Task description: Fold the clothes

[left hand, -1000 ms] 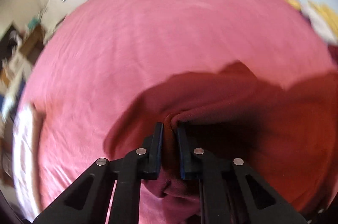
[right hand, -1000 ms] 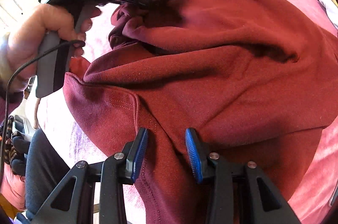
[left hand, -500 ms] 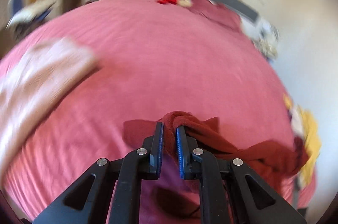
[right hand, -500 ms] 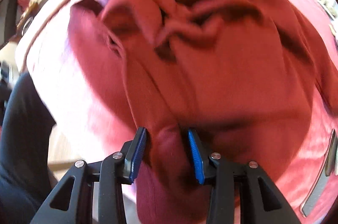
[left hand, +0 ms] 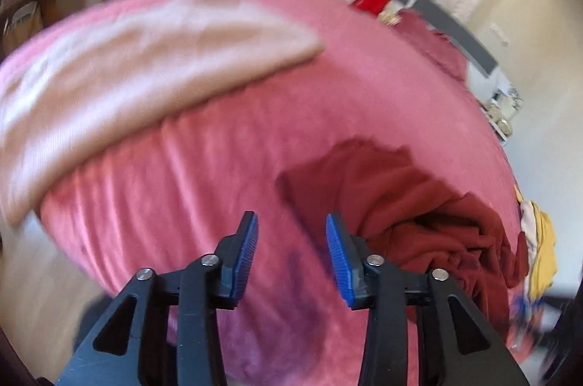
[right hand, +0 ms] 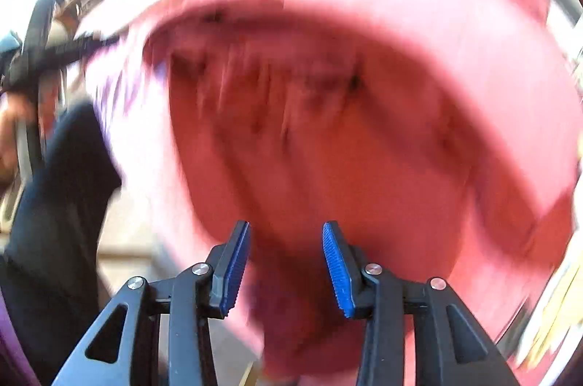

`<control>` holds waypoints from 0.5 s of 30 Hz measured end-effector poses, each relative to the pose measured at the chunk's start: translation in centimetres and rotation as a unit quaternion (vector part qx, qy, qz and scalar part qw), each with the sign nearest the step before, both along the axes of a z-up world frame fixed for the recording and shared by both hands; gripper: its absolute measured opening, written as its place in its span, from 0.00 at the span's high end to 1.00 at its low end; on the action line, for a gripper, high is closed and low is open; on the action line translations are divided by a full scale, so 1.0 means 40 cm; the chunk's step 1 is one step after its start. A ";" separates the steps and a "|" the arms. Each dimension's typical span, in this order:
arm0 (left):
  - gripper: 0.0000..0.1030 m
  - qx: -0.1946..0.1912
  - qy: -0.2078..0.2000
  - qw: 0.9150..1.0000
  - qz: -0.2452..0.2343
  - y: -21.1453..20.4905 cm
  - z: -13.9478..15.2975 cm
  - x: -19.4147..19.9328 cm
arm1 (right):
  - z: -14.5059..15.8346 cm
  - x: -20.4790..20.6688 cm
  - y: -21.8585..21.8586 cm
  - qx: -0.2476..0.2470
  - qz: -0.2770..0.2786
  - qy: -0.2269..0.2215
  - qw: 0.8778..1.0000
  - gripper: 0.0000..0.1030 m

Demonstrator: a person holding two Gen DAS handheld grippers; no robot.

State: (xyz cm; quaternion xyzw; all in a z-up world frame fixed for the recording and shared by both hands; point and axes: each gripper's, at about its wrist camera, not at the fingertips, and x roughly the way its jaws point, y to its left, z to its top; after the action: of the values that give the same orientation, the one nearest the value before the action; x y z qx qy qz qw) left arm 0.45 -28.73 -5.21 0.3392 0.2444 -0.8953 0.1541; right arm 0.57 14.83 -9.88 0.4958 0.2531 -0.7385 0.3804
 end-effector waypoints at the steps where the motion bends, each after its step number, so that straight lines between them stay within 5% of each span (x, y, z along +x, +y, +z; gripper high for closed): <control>1: 0.41 -0.021 0.013 1.000 -0.008 0.011 0.020 -0.006 | 0.028 -0.032 -0.014 -0.010 0.000 0.028 1.000 0.59; 2: 0.24 -0.042 0.024 0.999 -0.019 0.025 0.040 -0.017 | 0.046 -0.071 -0.032 -0.012 0.002 0.051 0.999 0.59; 3: 0.19 -0.059 0.025 0.997 -0.044 0.047 0.055 -0.046 | 0.061 -0.097 -0.066 -0.011 0.004 0.067 0.998 0.59; 6: 0.19 -0.111 -0.005 0.984 -0.142 0.124 0.050 -0.162 | 0.067 -0.137 -0.199 0.005 0.037 0.046 0.998 0.59; 8: 0.19 -0.157 -0.052 0.965 -0.203 0.176 0.007 -0.243 | 0.027 -0.174 -0.304 0.038 0.055 0.026 0.997 0.59; 10: 0.19 -0.200 -0.099 0.953 -0.203 0.189 -0.041 -0.295 | -0.019 -0.202 -0.432 0.080 0.074 0.006 0.994 0.59; 13: 0.19 -0.214 -0.142 0.953 -0.163 0.170 -0.101 -0.334 | -0.073 -0.218 -0.480 0.121 0.050 -0.013 0.991 0.64; 15: 0.40 -0.177 -0.159 0.961 -0.140 0.139 -0.122 -0.336 | -0.088 -0.220 -0.461 0.101 0.007 -0.022 0.995 0.82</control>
State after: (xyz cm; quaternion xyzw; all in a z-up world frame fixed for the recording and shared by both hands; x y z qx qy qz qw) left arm -13.00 -23.16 -10.11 0.4754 0.0046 -0.8714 0.1212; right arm -8.24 -3.61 -13.40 0.5455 0.3214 -0.6957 0.3393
